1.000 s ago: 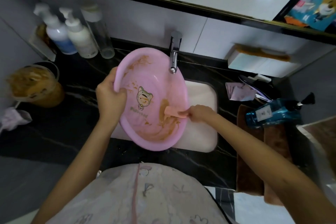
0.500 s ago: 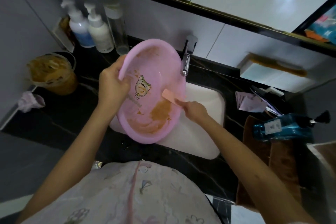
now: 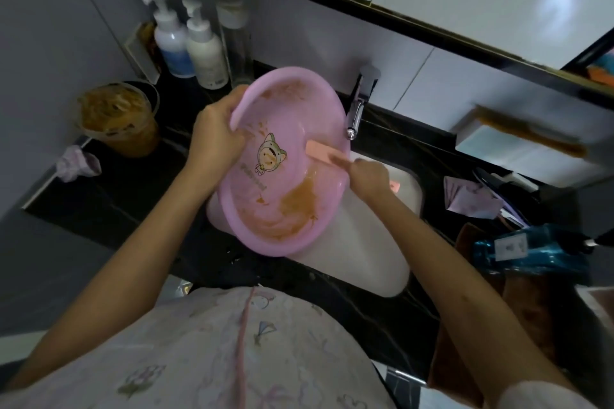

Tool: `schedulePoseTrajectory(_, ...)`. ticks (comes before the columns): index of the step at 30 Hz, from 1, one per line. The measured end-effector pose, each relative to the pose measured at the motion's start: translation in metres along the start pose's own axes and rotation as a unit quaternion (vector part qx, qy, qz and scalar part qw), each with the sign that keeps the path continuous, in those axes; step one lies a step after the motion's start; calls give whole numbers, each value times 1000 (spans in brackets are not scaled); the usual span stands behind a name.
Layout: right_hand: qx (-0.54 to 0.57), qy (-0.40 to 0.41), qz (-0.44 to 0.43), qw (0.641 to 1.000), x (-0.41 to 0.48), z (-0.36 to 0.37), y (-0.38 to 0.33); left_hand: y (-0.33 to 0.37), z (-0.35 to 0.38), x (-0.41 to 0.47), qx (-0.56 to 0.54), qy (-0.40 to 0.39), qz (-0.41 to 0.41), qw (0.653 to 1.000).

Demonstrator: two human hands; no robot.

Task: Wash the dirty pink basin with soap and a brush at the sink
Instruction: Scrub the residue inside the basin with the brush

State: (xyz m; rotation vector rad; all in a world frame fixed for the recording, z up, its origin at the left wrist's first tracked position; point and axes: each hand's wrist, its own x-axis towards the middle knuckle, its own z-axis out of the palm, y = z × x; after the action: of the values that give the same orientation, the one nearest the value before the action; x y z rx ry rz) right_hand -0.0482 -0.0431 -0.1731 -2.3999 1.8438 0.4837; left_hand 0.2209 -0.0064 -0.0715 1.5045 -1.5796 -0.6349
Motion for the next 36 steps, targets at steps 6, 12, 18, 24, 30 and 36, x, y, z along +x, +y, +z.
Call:
schedulePoseTrajectory(6, 29, 10, -7, 999, -1, 12, 13, 0, 3, -1, 11, -1, -14, 1000)
schedulePoseTrajectory(12, 195, -101, -43, 975, -27, 53, -27, 4, 5, -1, 11, -1, -18, 1000)
schedulePoseTrajectory(18, 133, -35, 12, 990, -12, 36, -4, 4, 5, -3, 12, -3, -18, 1000)
schedulePoseTrajectory(24, 155, -66, -14, 986, -11, 40, -2, 6, 7, -3, 19, -7, -7, 1000)
schedulePoseTrajectory(30, 99, -46, -4, 994, -21, 35, 0, 2, 5, -1, 23, -8, -12, 1000)
schedulePoseTrajectory(36, 165, -118, -65, 977, -42, 52, -10, 2, 8, -2, 26, -3, -9, 1000)
